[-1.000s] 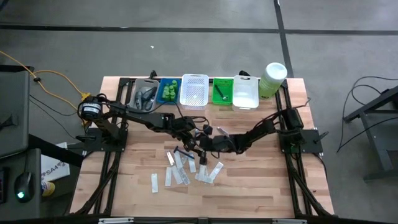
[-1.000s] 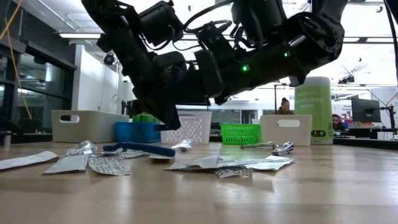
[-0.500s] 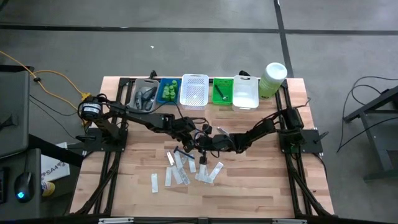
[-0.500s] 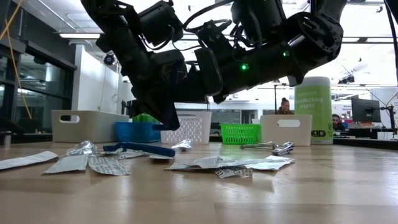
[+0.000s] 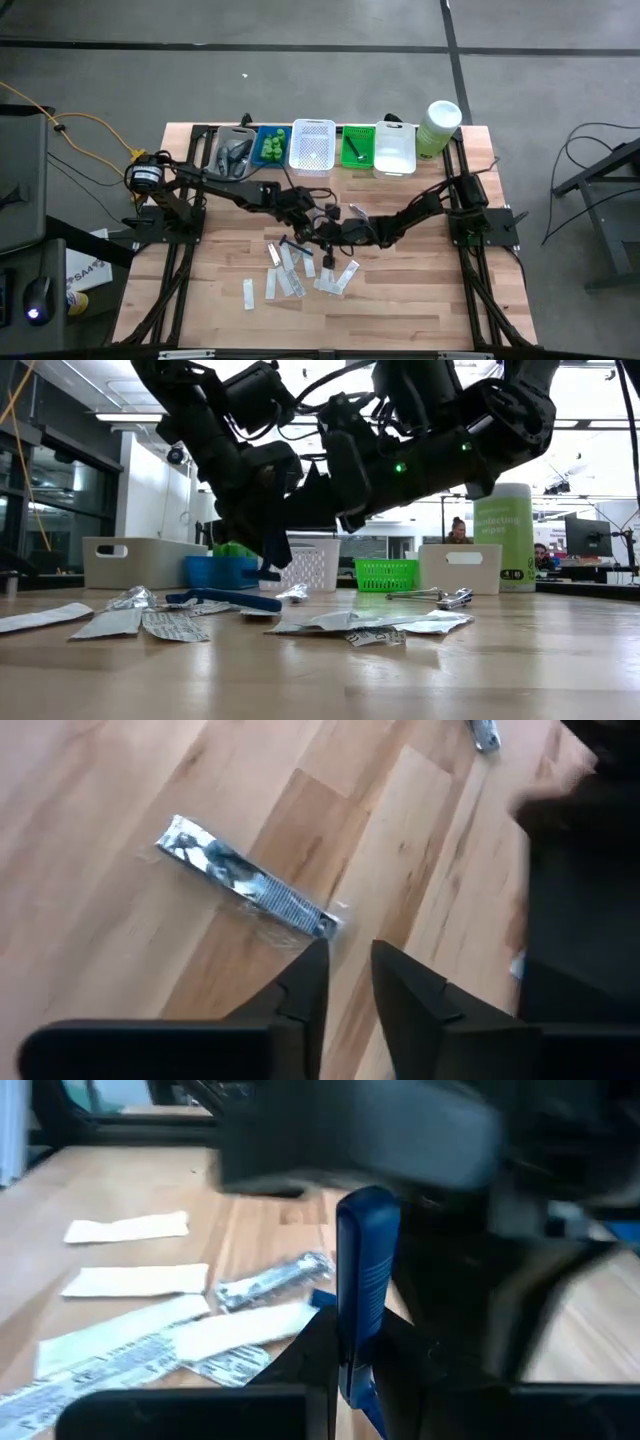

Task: Pick & Place Travel size toiletries
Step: Put the razor into the green bin

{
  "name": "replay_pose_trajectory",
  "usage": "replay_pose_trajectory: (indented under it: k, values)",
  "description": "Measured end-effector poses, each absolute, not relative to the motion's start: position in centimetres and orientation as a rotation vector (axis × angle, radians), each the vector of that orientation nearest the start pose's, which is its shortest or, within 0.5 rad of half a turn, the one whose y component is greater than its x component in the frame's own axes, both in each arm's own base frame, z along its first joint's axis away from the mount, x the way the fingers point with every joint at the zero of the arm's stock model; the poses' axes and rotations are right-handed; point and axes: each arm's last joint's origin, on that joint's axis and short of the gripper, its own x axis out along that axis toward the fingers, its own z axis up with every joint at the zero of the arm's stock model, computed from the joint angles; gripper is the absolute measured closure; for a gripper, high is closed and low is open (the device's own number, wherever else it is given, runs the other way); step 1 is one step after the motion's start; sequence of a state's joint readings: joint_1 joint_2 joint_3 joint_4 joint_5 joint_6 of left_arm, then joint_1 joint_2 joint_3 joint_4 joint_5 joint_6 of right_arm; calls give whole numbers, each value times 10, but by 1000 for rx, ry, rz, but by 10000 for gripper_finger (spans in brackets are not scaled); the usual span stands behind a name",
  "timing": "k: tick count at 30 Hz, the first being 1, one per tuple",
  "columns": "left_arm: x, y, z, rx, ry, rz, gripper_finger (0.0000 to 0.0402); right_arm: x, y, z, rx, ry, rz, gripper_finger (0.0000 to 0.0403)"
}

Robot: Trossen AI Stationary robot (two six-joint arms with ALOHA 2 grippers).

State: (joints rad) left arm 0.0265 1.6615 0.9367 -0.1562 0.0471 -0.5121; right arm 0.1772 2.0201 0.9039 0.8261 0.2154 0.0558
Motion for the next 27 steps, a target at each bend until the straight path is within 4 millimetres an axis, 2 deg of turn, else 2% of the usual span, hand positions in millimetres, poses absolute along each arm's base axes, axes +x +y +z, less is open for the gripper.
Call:
replay_pose_trajectory:
  k: [4,8,12,16,19,23,27]
  values:
    - [326,8,180,-484,862,210,278,383,62,119,0,299,-66,369]
    - [312,15,196,-456,872,272,252,379,59,125,-2,334,-134,369]
    - [290,18,216,-383,873,409,249,372,54,143,-24,382,-223,369]
    - [270,13,227,-335,833,447,248,360,44,168,-39,423,-355,369]
    - [254,10,224,-313,821,466,248,349,25,188,-22,440,-488,369]
    - [235,4,211,-328,796,467,248,333,-5,210,-4,455,-640,369]
    - [223,-3,203,-346,742,429,248,324,-41,222,-21,457,-749,369]
